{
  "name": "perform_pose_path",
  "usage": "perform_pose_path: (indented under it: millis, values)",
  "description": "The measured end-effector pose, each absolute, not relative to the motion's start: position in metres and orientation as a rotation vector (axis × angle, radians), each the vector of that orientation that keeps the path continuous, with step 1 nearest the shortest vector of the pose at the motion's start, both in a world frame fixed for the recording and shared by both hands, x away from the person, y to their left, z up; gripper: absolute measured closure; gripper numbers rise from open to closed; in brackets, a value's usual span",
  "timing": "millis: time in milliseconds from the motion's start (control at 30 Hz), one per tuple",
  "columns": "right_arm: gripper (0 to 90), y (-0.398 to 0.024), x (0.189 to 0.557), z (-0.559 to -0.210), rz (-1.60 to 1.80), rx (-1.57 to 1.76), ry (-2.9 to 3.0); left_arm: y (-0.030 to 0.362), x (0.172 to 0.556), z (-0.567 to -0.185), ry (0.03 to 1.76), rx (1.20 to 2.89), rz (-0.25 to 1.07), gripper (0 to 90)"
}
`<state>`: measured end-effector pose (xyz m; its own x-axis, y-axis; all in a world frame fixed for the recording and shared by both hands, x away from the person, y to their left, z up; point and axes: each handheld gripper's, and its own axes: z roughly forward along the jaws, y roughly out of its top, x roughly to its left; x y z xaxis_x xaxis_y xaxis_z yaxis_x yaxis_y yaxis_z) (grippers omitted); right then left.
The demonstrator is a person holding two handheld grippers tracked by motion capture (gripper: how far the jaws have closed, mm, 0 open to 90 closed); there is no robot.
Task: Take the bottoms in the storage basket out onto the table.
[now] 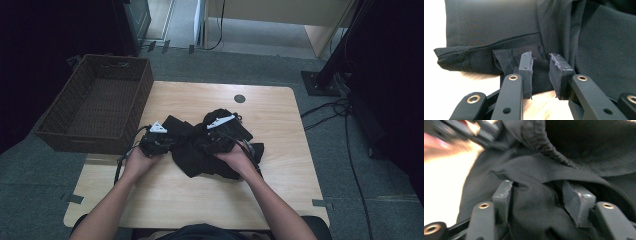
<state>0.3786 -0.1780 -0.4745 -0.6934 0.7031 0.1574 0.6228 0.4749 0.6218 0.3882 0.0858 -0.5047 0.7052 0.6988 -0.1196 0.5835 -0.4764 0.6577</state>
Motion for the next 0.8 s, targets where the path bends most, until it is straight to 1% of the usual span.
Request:
perform_pose_path:
  millis: [100,133,167,200,267,300,367,400,433,567,600,667,700,800]
  values:
    - [69.1,-0.178,0.382,-0.485,0.988,1.197,2.605,0.086,0.387,-0.504,0.974,2.23,0.219,73.6]
    - [79.3,-0.183,0.387,-0.484,1.029,1.217,2.608,0.087,0.386,-0.504,0.978,2.225,0.222,76.0]
    - [79.3,-0.183,0.387,-0.484,1.029,1.217,2.608,0.088,0.385,-0.505,0.98,2.221,0.226,76.0]
    - [81.6,-0.19,0.393,-0.476,1.085,1.24,2.59,0.088,0.384,-0.505,0.986,2.217,0.221,78.1]
    - [82.2,-0.194,0.395,-0.471,1.102,1.246,2.558,0.088,0.38,-0.503,0.985,2.238,0.207,78.2]
    - [82.5,-0.202,0.402,-0.459,1.119,1.251,2.506,0.086,0.373,-0.502,0.96,2.274,0.231,78.1]
    - [82.5,-0.206,0.406,-0.453,1.12,1.259,2.484,0.086,0.369,-0.501,0.939,2.29,0.25,78.1]
    - [82.5,-0.216,0.416,-0.444,1.135,1.282,2.438,0.087,0.366,-0.501,0.933,2.292,0.261,78.2]
    - [82.5,-0.216,0.416,-0.444,1.135,1.282,2.438,0.088,0.363,-0.502,0.936,2.285,0.254,78.2]
    - [82.5,-0.231,0.438,-0.432,1.129,1.329,2.373,0.093,0.356,-0.502,0.942,2.271,0.227,78.3]
    - [82.4,-0.236,0.449,-0.429,1.121,1.342,2.344,0.096,0.354,-0.503,0.949,2.264,0.226,78.1]
    - [82.4,-0.239,0.454,-0.428,1.126,1.342,2.331,0.097,0.352,-0.503,0.956,2.253,0.224,78.1]
    - [82.3,-0.243,0.466,-0.429,1.125,1.368,2.3,0.101,0.35,-0.503,0.968,2.241,0.215,78.2]
    - [82.2,-0.245,0.475,-0.432,1.104,1.377,2.287,0.108,0.346,-0.504,0.993,2.21,0.189,78.1]
